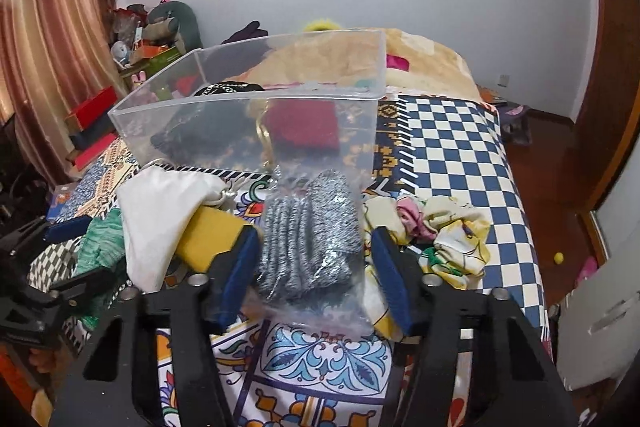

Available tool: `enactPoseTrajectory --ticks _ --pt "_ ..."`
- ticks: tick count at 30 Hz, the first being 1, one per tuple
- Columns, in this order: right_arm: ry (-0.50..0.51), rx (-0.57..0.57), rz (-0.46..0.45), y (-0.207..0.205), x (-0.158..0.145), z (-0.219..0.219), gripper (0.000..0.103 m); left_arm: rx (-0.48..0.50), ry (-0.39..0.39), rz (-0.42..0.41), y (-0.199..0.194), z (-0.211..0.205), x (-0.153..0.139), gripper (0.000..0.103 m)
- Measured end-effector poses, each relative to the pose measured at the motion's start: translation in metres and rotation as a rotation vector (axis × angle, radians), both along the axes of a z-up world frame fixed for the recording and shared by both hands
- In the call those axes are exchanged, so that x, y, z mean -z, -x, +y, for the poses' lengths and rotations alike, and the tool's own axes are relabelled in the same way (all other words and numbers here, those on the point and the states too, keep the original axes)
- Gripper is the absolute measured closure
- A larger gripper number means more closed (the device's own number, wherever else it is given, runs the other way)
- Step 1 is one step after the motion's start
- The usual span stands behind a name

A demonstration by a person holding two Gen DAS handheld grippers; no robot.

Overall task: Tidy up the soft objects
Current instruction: 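Grasp the green knit glove with the left tool while the right tool grasps the bagged scrubber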

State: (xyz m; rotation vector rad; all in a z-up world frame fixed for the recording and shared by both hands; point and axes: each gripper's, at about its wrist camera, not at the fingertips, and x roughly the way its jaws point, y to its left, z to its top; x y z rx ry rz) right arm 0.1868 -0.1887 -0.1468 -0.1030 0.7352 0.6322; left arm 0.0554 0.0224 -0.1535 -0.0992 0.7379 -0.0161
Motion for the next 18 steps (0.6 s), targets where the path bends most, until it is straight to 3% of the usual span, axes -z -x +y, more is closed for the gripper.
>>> enactPoseTrajectory --ticks 3,11,13,18 --pt "0.001 -0.01 0.012 0.0 0.003 0.001 0.057 -0.005 0.011 0.0 0.001 0.003 0.003 0.013" --pt "-0.045 -0.025 0.053 -0.003 0.007 0.001 0.07 -0.043 0.019 -0.017 0.014 0.014 0.005 0.046" --pt "-0.046 -0.022 0.044 -0.001 0.005 0.001 0.072 -0.044 0.028 -0.018 0.015 0.014 0.004 0.061" --pt "-0.065 -0.014 0.017 0.004 -0.004 -0.002 0.073 -0.044 0.038 -0.026 0.017 0.019 -0.001 0.078"
